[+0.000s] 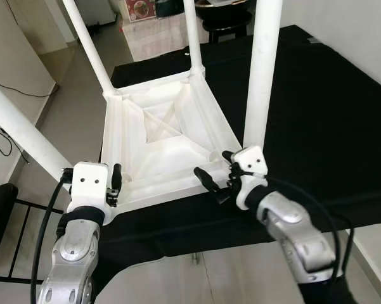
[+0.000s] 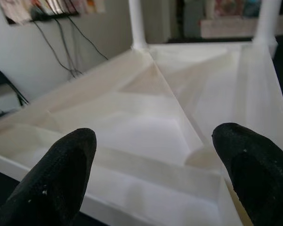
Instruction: Building children table
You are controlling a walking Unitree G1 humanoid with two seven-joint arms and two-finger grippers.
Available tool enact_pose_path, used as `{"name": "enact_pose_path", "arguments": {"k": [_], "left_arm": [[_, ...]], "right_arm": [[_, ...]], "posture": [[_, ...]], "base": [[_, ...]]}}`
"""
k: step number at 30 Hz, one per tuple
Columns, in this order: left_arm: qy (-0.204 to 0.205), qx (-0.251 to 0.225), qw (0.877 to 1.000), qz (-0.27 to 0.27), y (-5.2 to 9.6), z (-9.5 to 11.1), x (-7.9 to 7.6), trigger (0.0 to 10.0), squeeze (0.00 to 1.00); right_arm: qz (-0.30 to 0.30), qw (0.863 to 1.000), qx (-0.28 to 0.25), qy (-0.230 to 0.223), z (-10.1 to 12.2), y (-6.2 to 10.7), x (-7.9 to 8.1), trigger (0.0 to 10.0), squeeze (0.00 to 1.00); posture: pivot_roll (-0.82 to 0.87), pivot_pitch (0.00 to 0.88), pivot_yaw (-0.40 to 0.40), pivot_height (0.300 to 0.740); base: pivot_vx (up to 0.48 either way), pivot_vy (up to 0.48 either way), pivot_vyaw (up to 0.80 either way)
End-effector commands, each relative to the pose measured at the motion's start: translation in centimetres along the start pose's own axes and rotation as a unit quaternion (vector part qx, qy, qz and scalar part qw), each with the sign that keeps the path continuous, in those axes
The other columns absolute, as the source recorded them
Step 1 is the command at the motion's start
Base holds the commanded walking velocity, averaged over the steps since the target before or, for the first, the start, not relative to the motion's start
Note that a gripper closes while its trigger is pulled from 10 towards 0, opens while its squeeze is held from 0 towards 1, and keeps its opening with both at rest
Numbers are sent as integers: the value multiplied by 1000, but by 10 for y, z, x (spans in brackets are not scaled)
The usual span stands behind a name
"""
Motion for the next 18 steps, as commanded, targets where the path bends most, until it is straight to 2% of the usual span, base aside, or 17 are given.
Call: {"name": "enact_pose_path", "arguments": {"k": [1, 2, 3, 4, 5, 6, 7, 8, 9, 17, 18], "left_arm": [[-11, 13, 999, 40, -1, -6, 19, 10000, 0], [-11, 13, 999, 40, -1, -6, 19, 10000, 0], [4, 11, 1000, 0, -2, -6, 3, 10000, 0], [4, 11, 1000, 0, -2, -6, 3, 10000, 0], [30, 12, 995, -99, 1, -4, -37, 10000, 0], [35, 11, 991, -129, 4, -3, -49, 10000, 0], [35, 11, 991, -129, 4, -3, -49, 10000, 0], [42, 12, 988, -148, 6, -3, -56, 10000, 0], [48, 13, 983, -174, 10, -2, -64, 10000, 0], [50, 16, 980, -194, 13, -1, -70, 10000, 0], [53, 19, 976, -212, 17, -2, -73, 10000, 0]], "right_arm": [[4, 998, -53, 16, 29, 4, -10, 10000, 0], [4, 998, -53, 16, 29, 4, -10, 10000, 0], [29, 996, -81, 29, 47, 9, -11, 10000, 0], [29, 996, -81, 29, 47, 9, -11, 10000, 0], [83, 988, -117, 57, 74, 20, -3, 10000, 0], [104, 985, -124, 65, 80, 25, 3, 10000, 0], [104, 985, -124, 65, 80, 25, 3, 10000, 0], [121, 982, -127, 72, 83, 28, 7, 10000, 827], [140, 978, -137, 72, 89, 34, 13, 10000, 1000], [141, 976, -151, 75, 98, 36, 12, 10000, 1000], [121, 973, -174, 87, 114, 35, 4, 10000, 1000]], "posture": [[-77, 131, 118, 740], [-77, 131, 118, 740], [-84, 129, 121, 740], [-84, 129, 121, 740], [-91, 127, 122, 740], [-91, 127, 122, 740], [-91, 127, 122, 740], [-96, 125, 124, 740], [-99, 123, 130, 740], [-99, 123, 133, 740], [-100, 120, 137, 740]], "base": [[0, 0, 0], [0, 0, 0], [0, 0, 0], [0, 0, 0], [0, 0, 0], [0, 0, 0], [0, 0, 0], [0, 0, 0], [0, 0, 0], [0, 0, 0], [0, 0, 0]]}}
Point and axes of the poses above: a point about 5 cm out from each wrist's last joint towards the gripper, its own y axis pointing back from the gripper into the wrist, its own z axis along the axis of the wrist's last joint, x = y × z, the point moved 3 cm from there along -y, pointing out of the wrist towards the gripper, and after that the axes turned 7 degrees about y, right-handed, at the moved point
